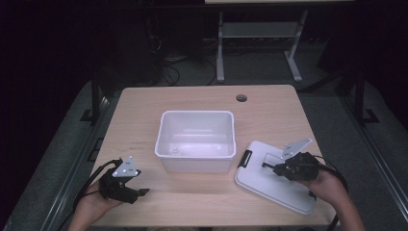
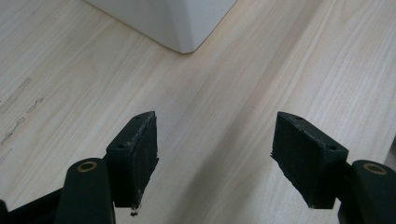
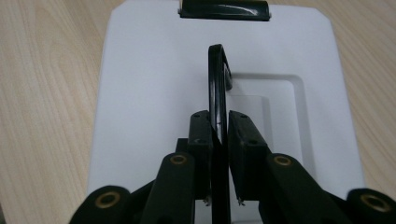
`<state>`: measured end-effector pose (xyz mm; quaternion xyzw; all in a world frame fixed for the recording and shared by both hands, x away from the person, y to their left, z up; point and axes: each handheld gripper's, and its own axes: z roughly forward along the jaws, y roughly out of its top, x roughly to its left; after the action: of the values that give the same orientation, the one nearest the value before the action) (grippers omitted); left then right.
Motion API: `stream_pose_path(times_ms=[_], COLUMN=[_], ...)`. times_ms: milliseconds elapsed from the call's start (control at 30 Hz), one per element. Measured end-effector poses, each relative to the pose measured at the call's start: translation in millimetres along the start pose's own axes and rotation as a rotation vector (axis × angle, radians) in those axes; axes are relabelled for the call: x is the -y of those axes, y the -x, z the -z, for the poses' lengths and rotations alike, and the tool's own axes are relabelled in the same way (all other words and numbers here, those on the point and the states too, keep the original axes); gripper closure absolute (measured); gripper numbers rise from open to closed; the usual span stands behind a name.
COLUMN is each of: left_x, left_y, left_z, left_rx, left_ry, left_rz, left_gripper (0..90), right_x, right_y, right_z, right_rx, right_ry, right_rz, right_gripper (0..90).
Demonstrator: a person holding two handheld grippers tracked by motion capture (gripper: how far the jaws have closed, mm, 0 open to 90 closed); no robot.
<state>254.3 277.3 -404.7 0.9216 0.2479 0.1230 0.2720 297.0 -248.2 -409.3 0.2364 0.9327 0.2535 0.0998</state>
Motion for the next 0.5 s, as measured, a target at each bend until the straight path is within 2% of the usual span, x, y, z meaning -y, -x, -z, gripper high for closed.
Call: stream_pose_path(times_ms=[300,500], left_x=[0.4,1.2], left_y=[1.0,1.8], left_z=[-1.6,-4.2], left_rx=[0.001,-0.001], left_ry=[-0.002,-0.001], left_rz=[-0.001,0.001], left_gripper=[30.6,30.6], right_x=[-2.5,-1.6], right_y=[4.9,10.8], right_z=[-0.1,0.1], right_rx=[-0.004,-0.012], right_ry=[-0.017,-0.005], right_rz=[0.006,0.004], right_gripper=[82.5,83.6])
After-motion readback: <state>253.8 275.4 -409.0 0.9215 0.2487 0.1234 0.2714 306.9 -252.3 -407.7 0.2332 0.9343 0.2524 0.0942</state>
